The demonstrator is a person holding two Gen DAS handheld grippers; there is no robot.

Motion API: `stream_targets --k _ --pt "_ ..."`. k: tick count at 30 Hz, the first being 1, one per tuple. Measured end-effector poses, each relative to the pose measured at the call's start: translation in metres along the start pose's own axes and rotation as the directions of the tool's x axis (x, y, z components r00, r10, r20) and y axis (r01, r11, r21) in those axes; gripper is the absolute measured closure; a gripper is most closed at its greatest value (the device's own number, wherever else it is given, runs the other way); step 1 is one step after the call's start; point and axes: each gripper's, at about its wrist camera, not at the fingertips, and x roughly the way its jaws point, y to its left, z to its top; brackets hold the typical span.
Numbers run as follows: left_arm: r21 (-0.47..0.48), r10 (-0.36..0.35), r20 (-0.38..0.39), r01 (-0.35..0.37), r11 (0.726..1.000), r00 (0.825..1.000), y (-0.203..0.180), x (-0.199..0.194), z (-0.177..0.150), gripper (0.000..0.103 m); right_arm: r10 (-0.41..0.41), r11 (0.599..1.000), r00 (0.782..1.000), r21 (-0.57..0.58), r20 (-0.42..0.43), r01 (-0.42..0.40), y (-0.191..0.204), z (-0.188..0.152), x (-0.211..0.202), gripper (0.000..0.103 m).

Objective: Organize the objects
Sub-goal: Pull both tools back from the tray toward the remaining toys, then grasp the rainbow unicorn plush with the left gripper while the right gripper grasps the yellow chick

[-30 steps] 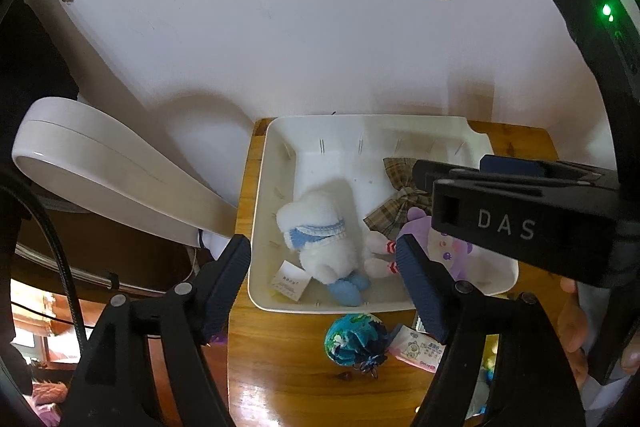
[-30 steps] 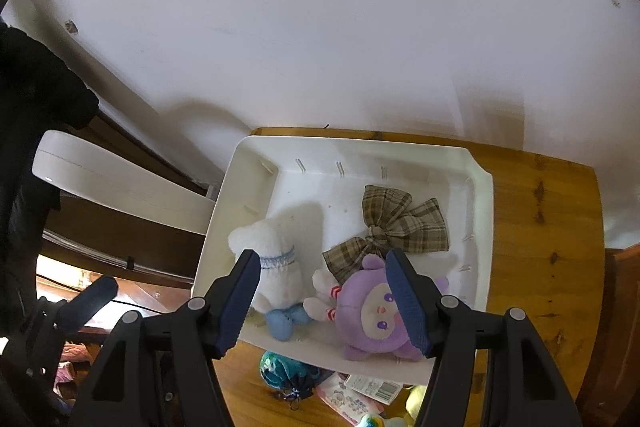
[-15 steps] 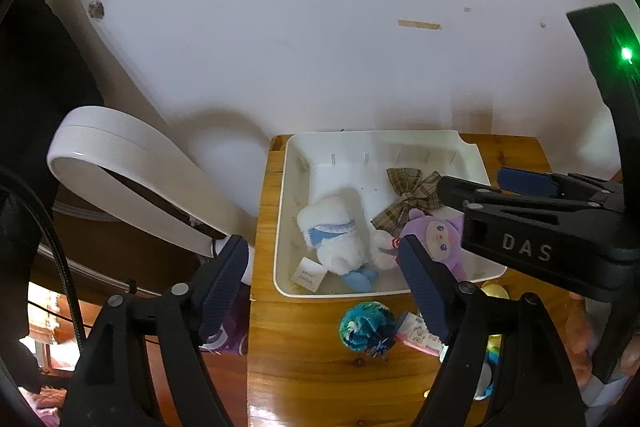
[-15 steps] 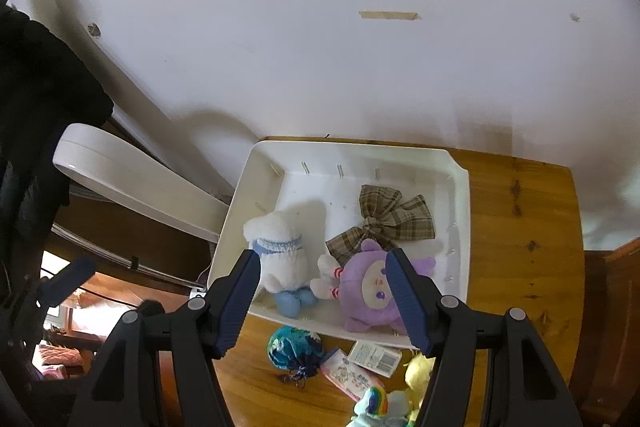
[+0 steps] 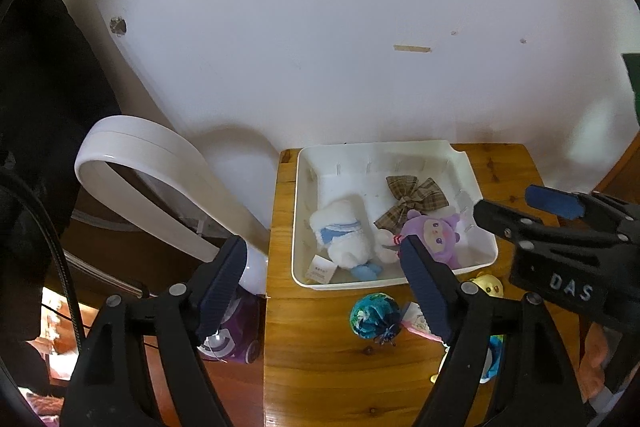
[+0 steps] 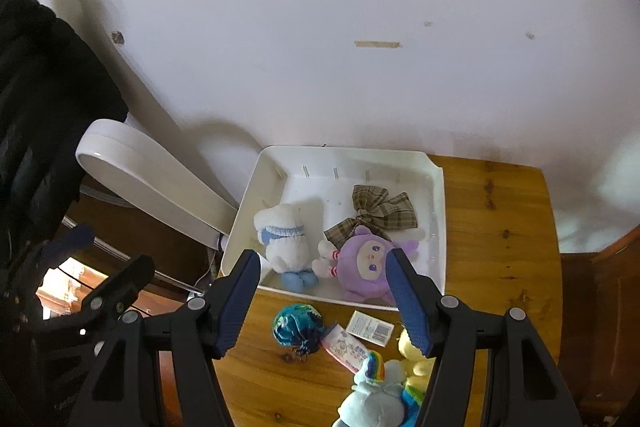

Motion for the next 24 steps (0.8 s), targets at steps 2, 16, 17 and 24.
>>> stream_targets --k 2,16,17,24 --pt "0.008 -0.009 0.01 0.009 1.0 1.0 0.0 -0.005 -0.002 0.021 -0.007 1.0 1.0 -0.006 0.01 0.007 0.002 -0.005 -0.009 0.037" --pt "0.084 -0.075 0.074 0.069 0.994 0.994 -0.015 -0.04 -0.011 0.02 -0.078 0.997 0.994 0.034 0.079 0.076 -0.008 -0.046 -0.063 0.033" --pt "0.093 -0.082 0.077 0.074 0.993 0.994 -0.017 -0.043 -0.012 0.02 -0.084 0.996 0.993 0.041 0.081 0.081 -0.01 -0.05 -0.065 0.033" --pt "0.145 -0.121 0.082 0.109 0.983 0.989 -0.032 -0.05 -0.017 0.019 -0.15 0.986 0.985 0.091 0.08 0.142 -0.029 -0.085 -0.081 0.032"
